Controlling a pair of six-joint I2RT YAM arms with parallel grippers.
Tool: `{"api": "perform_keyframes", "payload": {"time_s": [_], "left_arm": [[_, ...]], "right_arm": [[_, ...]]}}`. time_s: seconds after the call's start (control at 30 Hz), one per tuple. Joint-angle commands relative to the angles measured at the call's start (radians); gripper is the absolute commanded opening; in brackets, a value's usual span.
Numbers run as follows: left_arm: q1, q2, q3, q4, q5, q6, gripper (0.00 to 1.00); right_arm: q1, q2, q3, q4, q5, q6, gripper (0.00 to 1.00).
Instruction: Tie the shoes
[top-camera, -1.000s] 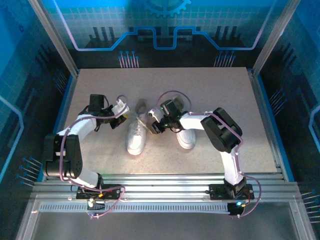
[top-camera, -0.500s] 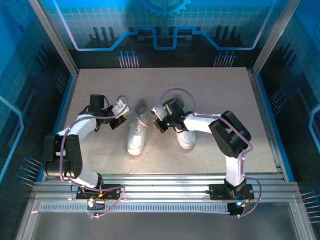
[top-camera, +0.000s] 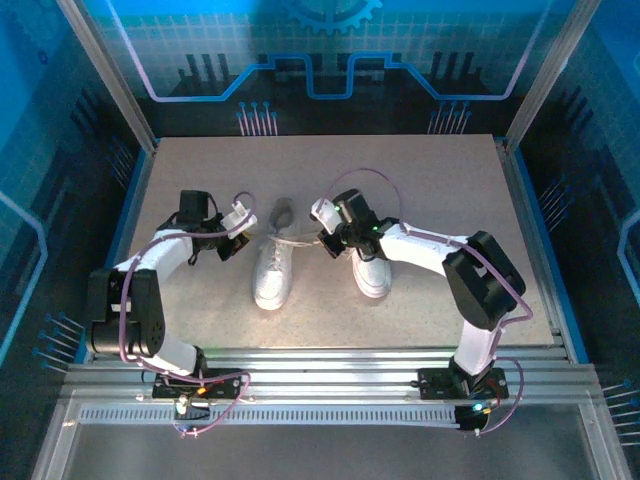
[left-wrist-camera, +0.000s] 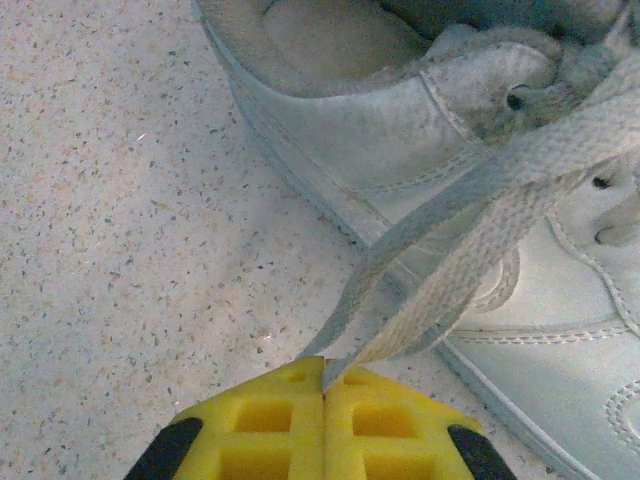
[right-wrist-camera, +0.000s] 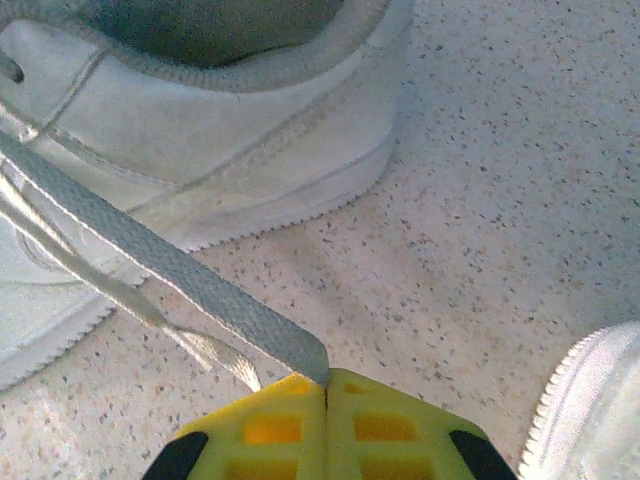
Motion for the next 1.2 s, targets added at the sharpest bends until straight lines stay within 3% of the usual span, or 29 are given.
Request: {"api": "perform_keyframes", "payload": {"time_s": [0.0,0.2,0.37,0.63,0.9,1.17], "left_arm": [[0.012,-0.008,0.021,-0.028,0.004,-0.019,0.0],[0.012,-0.016,0.008,-0.015,0.032,0.0,0.0],[0.013,-0.054,-0.041,0.036,0.058,0.05,0.24],[0.01,-0.084,-0.079,0.122,0.072,0.068,0.46],[-0.038,0.005,-0.006,0.076,0.054,0.122,0.56],[-0.075,0.099,0.039,0.101,0.038,0.151,0.58]], "right_arm": [[-0.018,-0.035,0.018,-0.061,-0.011,-0.028,0.0],[-0.015,-0.012,0.06,-0.11,-0.065,-0.03,0.0],[-0.008,0.012,0.109,-0.138,-0.135,-0.042,0.0],[-0.001,0.021,0.144,-0.167,-0.133,-0.049,0.0],[-0.002,0.032,0.186,-0.195,-0.139,-0.051,0.0],[-0.007,0.042,0.212,-0.226,-0.134,-0.065,0.0]]}}
